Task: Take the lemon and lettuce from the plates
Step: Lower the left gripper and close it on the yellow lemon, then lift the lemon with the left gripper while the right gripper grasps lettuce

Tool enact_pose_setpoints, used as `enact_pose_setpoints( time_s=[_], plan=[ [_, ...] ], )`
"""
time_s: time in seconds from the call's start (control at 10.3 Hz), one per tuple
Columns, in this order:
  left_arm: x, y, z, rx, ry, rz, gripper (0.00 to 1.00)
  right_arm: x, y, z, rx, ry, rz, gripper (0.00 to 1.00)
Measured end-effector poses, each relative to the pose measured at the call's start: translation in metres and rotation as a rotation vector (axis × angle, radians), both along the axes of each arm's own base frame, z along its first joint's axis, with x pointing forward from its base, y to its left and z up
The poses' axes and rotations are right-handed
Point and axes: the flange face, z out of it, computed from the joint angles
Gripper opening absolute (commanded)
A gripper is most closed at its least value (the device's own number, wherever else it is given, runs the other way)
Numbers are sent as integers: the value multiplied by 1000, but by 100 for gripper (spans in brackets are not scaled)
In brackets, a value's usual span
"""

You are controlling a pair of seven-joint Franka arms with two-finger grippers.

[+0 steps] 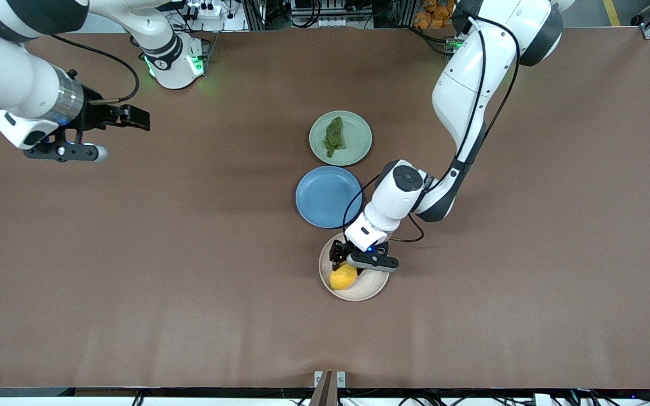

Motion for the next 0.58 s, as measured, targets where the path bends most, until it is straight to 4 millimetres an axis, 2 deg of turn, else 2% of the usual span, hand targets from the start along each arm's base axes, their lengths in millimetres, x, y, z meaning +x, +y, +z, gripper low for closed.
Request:
enact_pose_setpoints(
  time_s=[0.19,0.49,0.58],
  plan=[
    [0,0,0,-1,0,0,9,-4,25,-7,-15,-11,-28,100],
    [2,0,3,-5,-8,3,9,-21,96,-23,-37,-44,-86,100],
    [4,1,6,-8,-13,7,10,-27,112,-30,-43,-50,-102,100]
  ],
)
